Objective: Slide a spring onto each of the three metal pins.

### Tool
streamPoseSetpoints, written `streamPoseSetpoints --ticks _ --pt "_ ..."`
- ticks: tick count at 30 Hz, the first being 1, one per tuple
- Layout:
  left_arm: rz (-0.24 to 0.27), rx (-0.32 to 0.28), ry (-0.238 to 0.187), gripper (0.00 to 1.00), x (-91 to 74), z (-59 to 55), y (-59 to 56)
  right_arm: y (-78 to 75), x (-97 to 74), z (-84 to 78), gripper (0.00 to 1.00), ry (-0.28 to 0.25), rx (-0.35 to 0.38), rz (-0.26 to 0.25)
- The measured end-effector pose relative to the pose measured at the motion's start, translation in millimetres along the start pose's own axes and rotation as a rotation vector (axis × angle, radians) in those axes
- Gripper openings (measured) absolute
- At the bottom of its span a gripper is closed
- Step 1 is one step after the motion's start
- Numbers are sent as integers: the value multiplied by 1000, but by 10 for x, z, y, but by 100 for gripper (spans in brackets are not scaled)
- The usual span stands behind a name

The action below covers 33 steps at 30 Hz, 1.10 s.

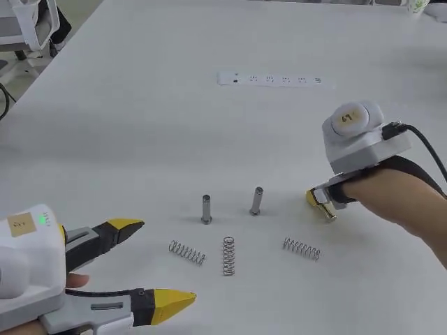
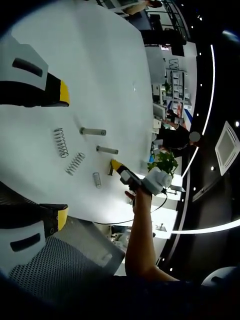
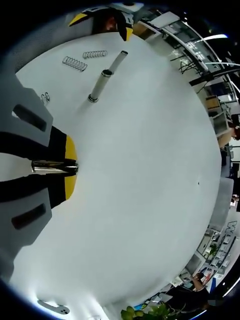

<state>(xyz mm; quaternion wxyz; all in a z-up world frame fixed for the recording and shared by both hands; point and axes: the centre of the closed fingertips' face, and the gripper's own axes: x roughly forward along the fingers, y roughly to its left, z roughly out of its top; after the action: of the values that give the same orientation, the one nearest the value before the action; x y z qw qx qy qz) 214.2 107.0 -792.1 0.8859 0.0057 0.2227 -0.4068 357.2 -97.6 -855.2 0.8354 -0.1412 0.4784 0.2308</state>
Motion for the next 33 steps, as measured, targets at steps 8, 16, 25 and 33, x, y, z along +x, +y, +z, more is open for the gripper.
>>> streamPoseSetpoints --ticks 8,16,25,33 --pt "-2 -3 -4 74 2 10 -9 41 -11 -14 5 4 5 22" --pt "-5 1 -2 74 9 9 -26 134 -88 7 5 -18 6 50" --pt "-8 7 1 73 7 6 -32 175 -234 102 5 -75 7 59" --pt "-11 13 2 73 4 5 -41 193 -353 103 5 -114 9 56"
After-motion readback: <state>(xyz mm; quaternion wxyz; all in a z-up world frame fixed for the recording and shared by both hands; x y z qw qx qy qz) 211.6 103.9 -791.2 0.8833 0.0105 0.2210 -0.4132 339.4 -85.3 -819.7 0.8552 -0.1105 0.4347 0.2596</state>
